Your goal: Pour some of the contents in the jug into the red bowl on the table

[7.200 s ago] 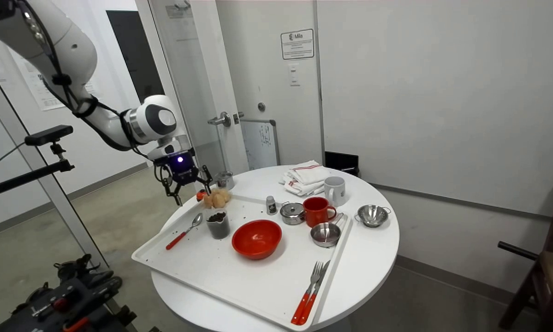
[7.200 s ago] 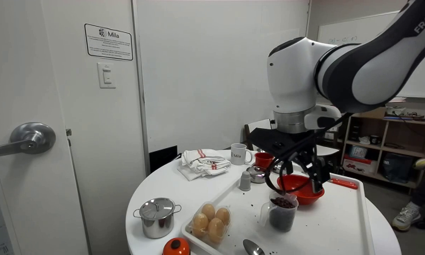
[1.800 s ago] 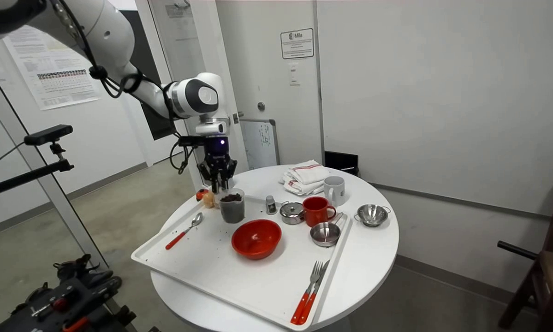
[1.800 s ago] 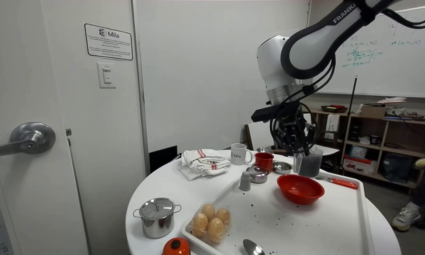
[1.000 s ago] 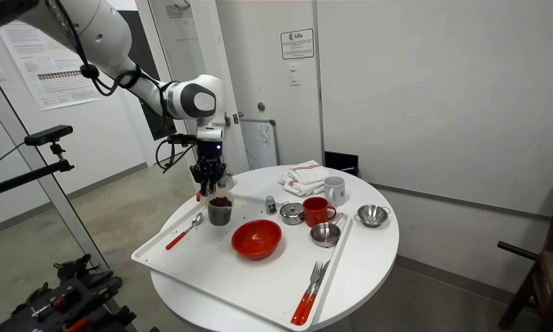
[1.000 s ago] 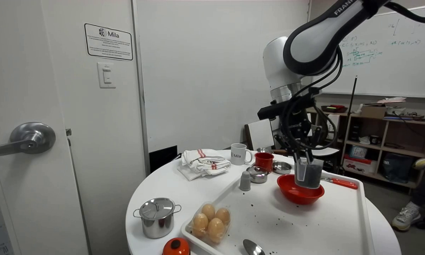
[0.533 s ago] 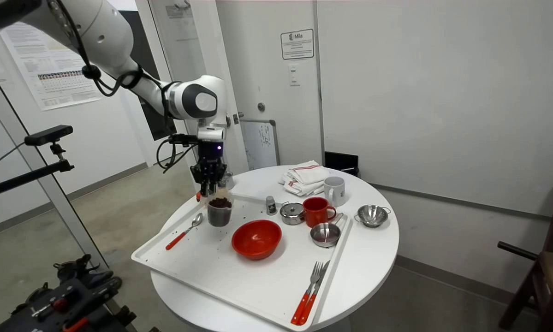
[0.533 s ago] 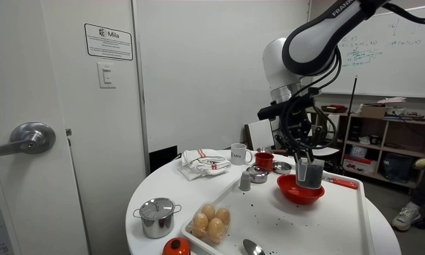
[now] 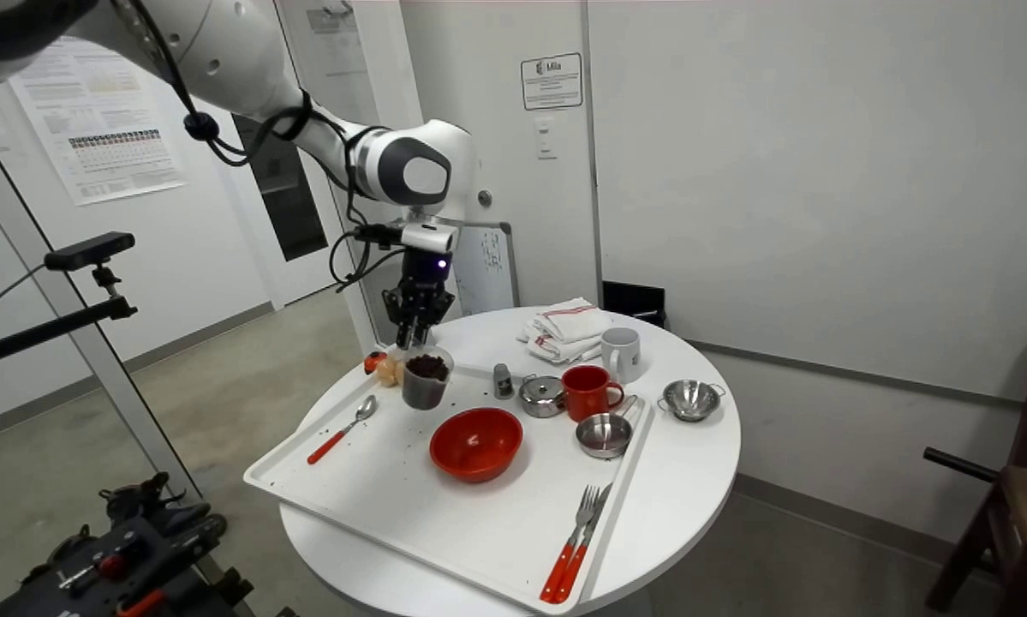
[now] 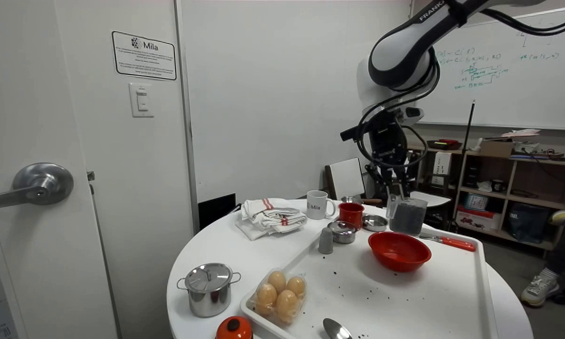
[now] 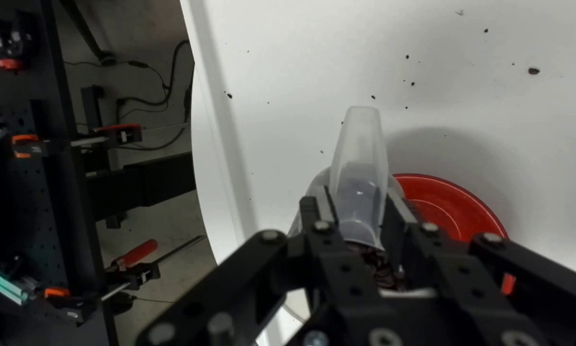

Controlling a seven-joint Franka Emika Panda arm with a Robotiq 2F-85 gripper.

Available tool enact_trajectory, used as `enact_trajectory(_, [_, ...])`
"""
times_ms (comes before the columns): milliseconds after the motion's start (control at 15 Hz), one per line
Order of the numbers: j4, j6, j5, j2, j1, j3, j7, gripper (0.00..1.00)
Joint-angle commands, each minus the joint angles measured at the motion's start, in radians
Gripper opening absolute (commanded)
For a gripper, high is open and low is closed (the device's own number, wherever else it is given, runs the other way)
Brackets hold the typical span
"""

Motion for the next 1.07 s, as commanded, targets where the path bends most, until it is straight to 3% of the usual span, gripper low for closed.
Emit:
enact_trajectory(0, [0.104,-0.095,0.085,0.057,-0.048,0.002,-0.041,0.13])
enact_trajectory(267, [0.162,-0.158,0.154,0.100,-0.088,0.009,-0.101,0.13])
enact_trajectory(1000, [0.204,-0.206,0.337,0.154,-0.180,0.025,-0.466,0.13])
